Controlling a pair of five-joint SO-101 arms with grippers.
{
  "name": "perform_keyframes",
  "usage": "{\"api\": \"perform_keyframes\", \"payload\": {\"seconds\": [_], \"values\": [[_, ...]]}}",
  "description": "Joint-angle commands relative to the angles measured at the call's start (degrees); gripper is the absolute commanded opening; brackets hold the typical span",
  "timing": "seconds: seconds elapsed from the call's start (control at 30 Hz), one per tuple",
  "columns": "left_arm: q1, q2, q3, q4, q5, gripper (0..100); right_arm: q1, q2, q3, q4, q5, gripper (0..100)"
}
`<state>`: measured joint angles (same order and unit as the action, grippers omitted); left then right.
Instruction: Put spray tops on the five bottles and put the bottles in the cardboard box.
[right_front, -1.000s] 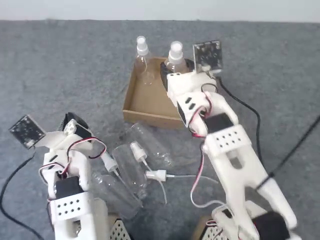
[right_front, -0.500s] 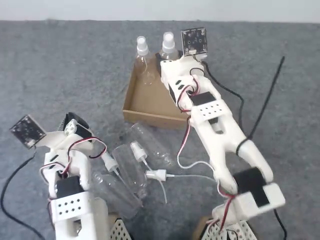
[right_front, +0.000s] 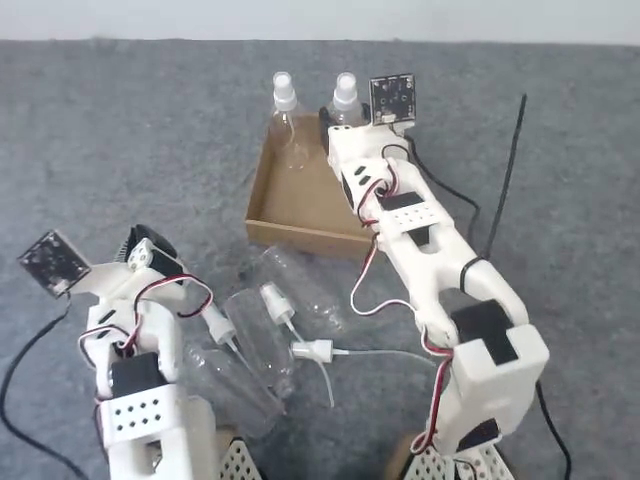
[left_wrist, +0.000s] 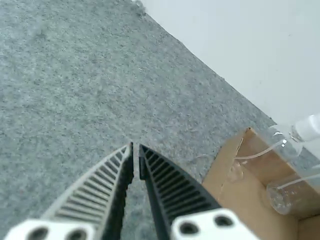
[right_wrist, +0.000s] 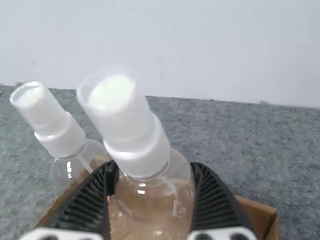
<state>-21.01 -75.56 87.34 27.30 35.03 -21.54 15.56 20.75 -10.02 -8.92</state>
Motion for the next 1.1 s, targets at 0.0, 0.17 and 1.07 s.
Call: {"api": "perform_keyframes", "payload": {"seconds": [0.0,0.17,1.07], "values": [[0.00,-1.23,-0.48,-0.09,-0.18,1,0.75,0.75,-7.56,-0.92,0.70,0.6],[0.00,-1.23,-0.40,-0.09,-0.18,1,0.75,5.58,-11.69,-0.84,0.70,0.6],[0.00,-1.23,-0.40,-0.09,-0.18,1,-1.45,8.48,-12.92,3.91,0.70,16.9]]}}
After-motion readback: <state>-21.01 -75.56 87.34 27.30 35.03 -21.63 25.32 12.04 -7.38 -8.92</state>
